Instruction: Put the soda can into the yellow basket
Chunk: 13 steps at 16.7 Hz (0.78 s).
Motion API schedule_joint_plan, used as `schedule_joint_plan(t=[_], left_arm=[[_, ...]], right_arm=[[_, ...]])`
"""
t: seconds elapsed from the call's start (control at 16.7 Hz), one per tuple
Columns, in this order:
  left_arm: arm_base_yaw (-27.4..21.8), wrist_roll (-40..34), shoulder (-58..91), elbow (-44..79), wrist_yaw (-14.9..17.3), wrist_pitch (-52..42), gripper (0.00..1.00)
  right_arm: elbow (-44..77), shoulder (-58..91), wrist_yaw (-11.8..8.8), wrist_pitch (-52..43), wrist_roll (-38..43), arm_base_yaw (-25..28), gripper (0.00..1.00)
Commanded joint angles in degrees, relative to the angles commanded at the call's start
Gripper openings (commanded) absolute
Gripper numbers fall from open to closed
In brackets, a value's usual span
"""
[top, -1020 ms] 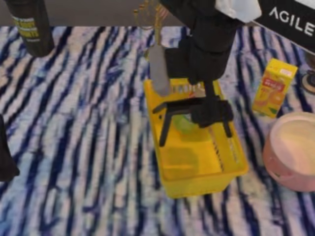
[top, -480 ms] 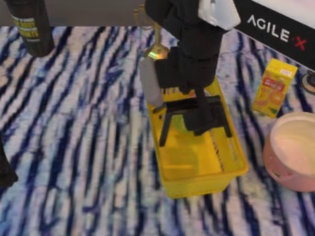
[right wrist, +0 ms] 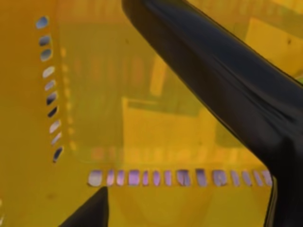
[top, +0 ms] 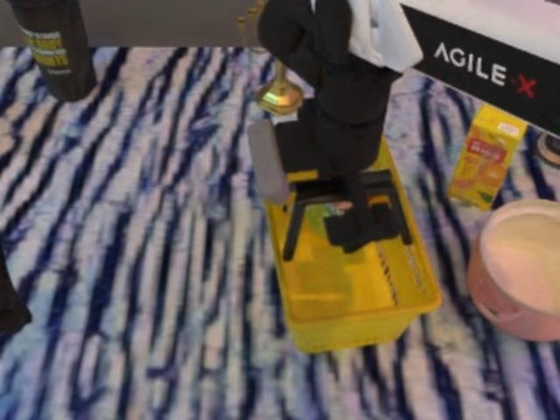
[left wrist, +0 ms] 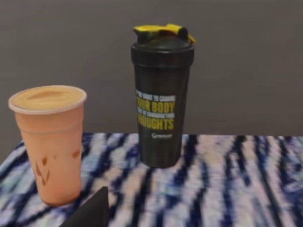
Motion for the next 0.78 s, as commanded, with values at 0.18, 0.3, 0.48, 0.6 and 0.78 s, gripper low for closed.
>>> schedule_joint_plan(t=[0.18,0.3,0.48,0.6,0.78], left_arm=[[0.0,0.0,0.0,0.0,0.0,0.0,1.0],[0.0,0.0,0.0,0.0,0.0,0.0,1.0],[0.0,0.0,0.0,0.0,0.0,0.0,1.0],[0.0,0.0,0.0,0.0,0.0,0.0,1.0],[0.0,0.0,0.0,0.0,0.0,0.0,1.0]], right_arm=[[0.0,0.0,0.0,0.0,0.0,0.0,0.85],[0.0,0.0,0.0,0.0,0.0,0.0,0.7],[0.0,0.0,0.0,0.0,0.0,0.0,0.47],[0.0,0.0,0.0,0.0,0.0,0.0,0.32],[0.0,0.0,0.0,0.0,0.0,0.0,0.1]])
